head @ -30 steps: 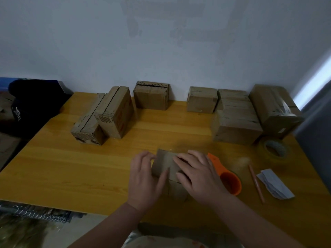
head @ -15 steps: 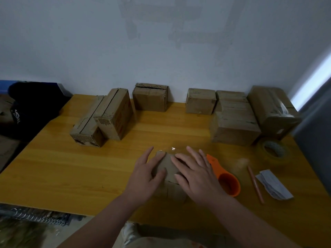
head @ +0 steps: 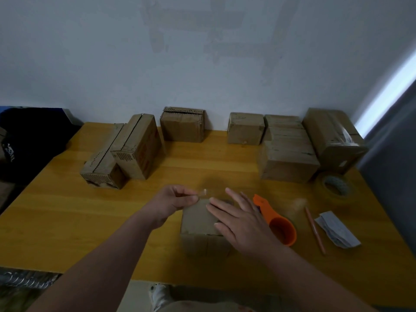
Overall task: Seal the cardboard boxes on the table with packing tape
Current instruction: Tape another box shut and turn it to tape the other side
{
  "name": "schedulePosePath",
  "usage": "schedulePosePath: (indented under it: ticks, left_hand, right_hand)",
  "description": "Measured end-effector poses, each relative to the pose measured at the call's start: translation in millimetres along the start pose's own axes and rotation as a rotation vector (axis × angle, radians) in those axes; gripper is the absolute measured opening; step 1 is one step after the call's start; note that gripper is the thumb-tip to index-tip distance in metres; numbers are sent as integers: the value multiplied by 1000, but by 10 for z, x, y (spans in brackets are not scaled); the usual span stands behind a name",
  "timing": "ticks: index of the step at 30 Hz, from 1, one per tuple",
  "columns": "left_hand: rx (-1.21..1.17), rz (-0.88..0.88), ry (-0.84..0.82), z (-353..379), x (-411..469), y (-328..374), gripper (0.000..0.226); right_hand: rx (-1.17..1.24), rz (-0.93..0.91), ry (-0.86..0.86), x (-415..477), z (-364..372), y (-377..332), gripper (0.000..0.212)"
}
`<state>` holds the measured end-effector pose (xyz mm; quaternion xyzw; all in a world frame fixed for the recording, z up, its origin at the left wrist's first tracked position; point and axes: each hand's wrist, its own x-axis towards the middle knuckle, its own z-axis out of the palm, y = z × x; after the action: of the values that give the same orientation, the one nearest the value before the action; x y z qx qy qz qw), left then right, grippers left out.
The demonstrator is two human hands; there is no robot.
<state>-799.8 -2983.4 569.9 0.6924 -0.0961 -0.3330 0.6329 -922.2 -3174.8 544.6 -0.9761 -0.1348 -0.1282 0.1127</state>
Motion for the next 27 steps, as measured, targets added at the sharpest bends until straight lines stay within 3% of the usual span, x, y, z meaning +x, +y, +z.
schedulePosePath:
  ticks: [10,14,19,21,24,27]
  left_hand:
    - [82,160,95,105,18,-96,27]
    - [88,175,115,166,15,-97,32]
    - [100,140,100,157,4,-46,36]
    - [100,97,53,138,-4,-16,42]
    - [187,12,-197,82,-23,36,70]
    - [291,2,-356,31,-24,25,76]
  right_hand:
    - [25,-11,114,-1,-3,-13,50]
    - [35,16,176,-20,5,6,37]
    - [82,125,145,-51,-8,1,43]
    - [108,190,115,-60,-13,-6,53]
    - [197,281,33,-55,-22,-32,73]
    - [265,347,-69,-54,-39,-52,90]
